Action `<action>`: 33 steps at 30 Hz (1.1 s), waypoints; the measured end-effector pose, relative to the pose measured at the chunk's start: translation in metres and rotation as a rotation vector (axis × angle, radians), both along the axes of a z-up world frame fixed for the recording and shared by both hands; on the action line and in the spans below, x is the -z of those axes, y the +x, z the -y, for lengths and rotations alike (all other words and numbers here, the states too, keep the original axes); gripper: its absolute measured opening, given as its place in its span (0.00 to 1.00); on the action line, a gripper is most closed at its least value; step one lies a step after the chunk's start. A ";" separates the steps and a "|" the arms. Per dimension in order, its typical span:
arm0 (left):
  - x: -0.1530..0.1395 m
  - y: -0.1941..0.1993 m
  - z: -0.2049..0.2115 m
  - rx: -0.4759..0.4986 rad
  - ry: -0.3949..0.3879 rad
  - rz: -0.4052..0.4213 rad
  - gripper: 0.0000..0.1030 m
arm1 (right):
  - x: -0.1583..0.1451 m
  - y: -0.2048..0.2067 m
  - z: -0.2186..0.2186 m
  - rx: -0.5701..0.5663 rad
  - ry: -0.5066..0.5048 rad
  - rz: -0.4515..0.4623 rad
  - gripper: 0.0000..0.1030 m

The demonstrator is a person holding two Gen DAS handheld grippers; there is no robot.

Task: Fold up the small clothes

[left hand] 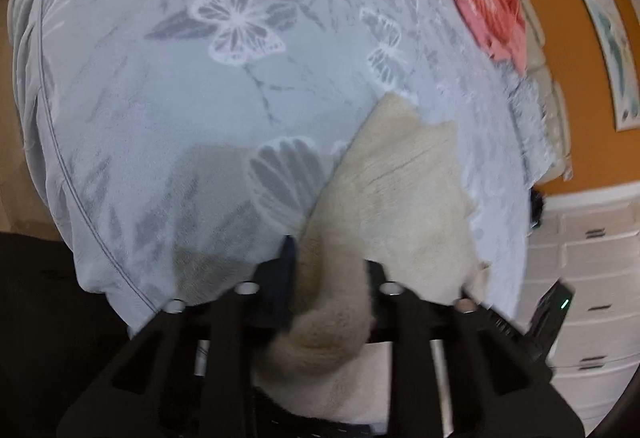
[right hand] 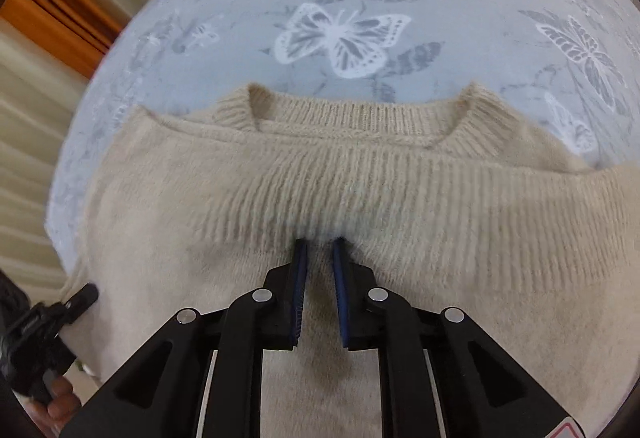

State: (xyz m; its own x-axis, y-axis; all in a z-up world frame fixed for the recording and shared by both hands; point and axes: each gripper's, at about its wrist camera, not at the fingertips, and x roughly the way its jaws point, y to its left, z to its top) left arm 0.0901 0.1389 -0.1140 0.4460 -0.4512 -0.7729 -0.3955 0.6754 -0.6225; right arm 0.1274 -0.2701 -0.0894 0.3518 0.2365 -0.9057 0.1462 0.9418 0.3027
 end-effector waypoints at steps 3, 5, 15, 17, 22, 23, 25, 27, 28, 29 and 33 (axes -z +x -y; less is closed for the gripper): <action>-0.040 -0.004 0.014 0.044 0.031 0.106 0.14 | -0.011 -0.022 0.015 0.045 0.084 0.044 0.17; -0.068 -0.005 0.034 0.110 0.046 0.178 0.12 | -0.001 -0.037 0.022 0.053 0.105 0.026 0.17; -0.145 -0.031 0.245 0.596 0.091 0.400 0.08 | -0.015 -0.094 0.091 0.185 0.337 0.145 0.32; -0.122 -0.038 0.285 0.671 0.106 0.358 0.08 | -0.021 -0.123 0.123 0.260 0.345 0.178 0.38; -0.047 -0.065 0.328 0.773 0.193 0.185 0.12 | -0.009 -0.177 0.180 0.358 0.393 0.151 0.40; -0.042 -0.071 0.326 0.771 0.198 0.185 0.15 | -0.009 -0.179 0.183 0.357 0.402 0.146 0.42; -0.045 -0.086 0.315 0.769 0.204 0.231 0.27 | -0.014 -0.178 0.182 0.337 0.431 0.148 0.58; -0.057 -0.097 0.303 0.775 0.203 0.290 0.41 | -0.018 -0.167 0.173 0.296 0.477 0.157 0.70; -0.066 -0.104 0.294 0.778 0.210 0.328 0.48 | -0.020 -0.156 0.165 0.262 0.505 0.156 0.72; -0.072 -0.109 0.288 0.779 0.211 0.349 0.54 | -0.022 -0.144 0.155 0.225 0.527 0.149 0.73; -0.090 -0.122 0.266 0.764 0.198 0.389 0.65 | -0.018 -0.101 0.115 0.108 0.517 0.059 0.77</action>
